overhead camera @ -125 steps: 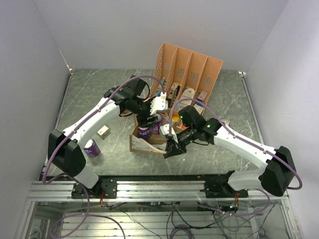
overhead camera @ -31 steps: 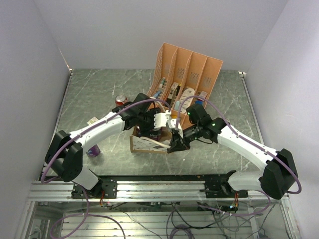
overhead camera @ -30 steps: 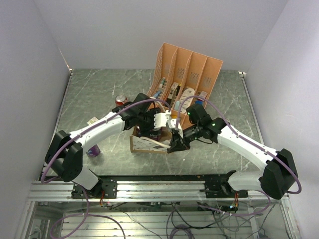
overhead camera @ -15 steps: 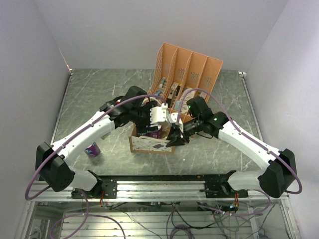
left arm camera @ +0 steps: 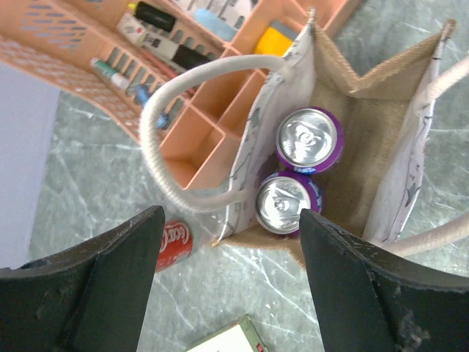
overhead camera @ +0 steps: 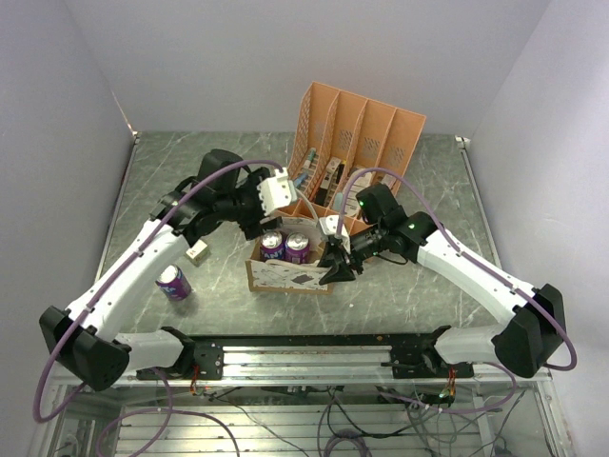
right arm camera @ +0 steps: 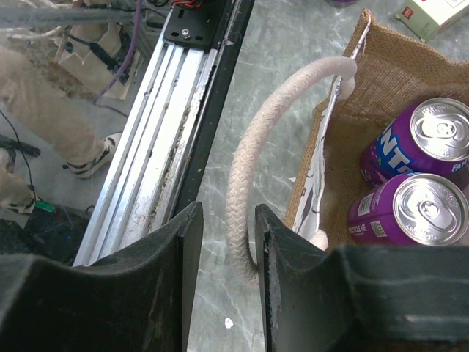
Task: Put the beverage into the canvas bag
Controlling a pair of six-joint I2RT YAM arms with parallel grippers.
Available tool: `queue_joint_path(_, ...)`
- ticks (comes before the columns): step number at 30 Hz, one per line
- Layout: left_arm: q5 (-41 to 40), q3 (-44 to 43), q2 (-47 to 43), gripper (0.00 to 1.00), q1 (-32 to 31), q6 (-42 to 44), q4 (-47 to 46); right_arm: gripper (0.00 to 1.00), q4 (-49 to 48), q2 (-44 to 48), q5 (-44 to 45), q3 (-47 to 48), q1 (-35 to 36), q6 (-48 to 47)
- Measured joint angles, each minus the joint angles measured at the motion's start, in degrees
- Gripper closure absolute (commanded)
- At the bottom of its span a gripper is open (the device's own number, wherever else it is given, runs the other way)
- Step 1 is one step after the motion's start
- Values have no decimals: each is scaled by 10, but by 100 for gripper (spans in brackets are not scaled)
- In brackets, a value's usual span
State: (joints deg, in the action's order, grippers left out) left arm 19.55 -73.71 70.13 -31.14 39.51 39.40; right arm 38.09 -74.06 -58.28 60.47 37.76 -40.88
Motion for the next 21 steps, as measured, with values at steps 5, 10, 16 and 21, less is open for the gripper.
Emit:
queue_joint_path(5, -15, 14, -26, 16, 51, -32, -34, 58, -1, 8, -2, 0, -7, 9)
queue_joint_path(10, -52, 37, -40, 16, 101, -81, -66, 55, -6, 24, -5, 0, -22, 24)
queue_joint_path(16, -98, 45, -40, 14, 166, -144, -97, 49, -15, 50, -9, 2, -47, 44)
queue_joint_path(21, -132, 44, -42, 12, 186, -164, -83, 46, -19, 59, -18, 15, -67, 63)
